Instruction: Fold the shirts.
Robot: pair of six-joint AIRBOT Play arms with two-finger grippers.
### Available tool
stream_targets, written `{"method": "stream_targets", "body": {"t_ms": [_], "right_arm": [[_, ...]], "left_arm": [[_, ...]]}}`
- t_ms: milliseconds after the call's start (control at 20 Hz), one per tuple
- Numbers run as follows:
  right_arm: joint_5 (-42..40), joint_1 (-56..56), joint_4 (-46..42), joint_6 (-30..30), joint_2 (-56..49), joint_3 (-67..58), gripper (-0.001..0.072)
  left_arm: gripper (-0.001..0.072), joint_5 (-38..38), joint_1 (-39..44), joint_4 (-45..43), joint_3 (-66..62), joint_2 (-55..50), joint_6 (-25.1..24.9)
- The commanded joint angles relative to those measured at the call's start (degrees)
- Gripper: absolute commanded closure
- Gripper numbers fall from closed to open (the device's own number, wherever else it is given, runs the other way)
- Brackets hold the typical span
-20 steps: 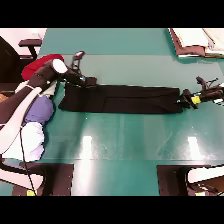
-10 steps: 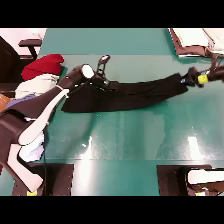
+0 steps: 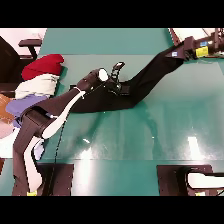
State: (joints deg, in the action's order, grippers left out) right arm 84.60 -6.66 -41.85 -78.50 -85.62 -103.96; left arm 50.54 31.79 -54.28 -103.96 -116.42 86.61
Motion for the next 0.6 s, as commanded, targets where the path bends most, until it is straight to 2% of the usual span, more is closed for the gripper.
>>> {"method": "stream_targets", "body": {"t_ms": [0, 150, 300, 450, 550], "right_arm": [[-1.77, -5.92, 0.33, -0.17, 0.13, -2.29, 0.0699], [-2.10, -9.86, 0.33, 0.02, -0.59, -2.27, 0.0698], [-5.18, -16.37, 0.42, 1.07, -3.43, -2.32, 0.0698], [-9.79, -25.83, 0.33, 3.10, -11.13, -7.65, 0.0694], [-13.75, -32.28, 0.35, 3.13, -18.34, -13.62, 0.0621]], "left_arm": [[0.0685, 1.49, -0.94, -1.51, -1.27, -0.52, 1.95], [0.0685, 8.72, -6.78, -2.78, -5.29, 2.19, 1.90], [0.0684, 11.17, -15.34, -7.41, -5.75, 11.30, 1.25], [0.0684, 12.92, -24.72, -10.82, -5.79, 21.46, -0.31], [0.0683, 14.08, -29.86, -13.29, -5.79, 26.84, -0.28]]}}
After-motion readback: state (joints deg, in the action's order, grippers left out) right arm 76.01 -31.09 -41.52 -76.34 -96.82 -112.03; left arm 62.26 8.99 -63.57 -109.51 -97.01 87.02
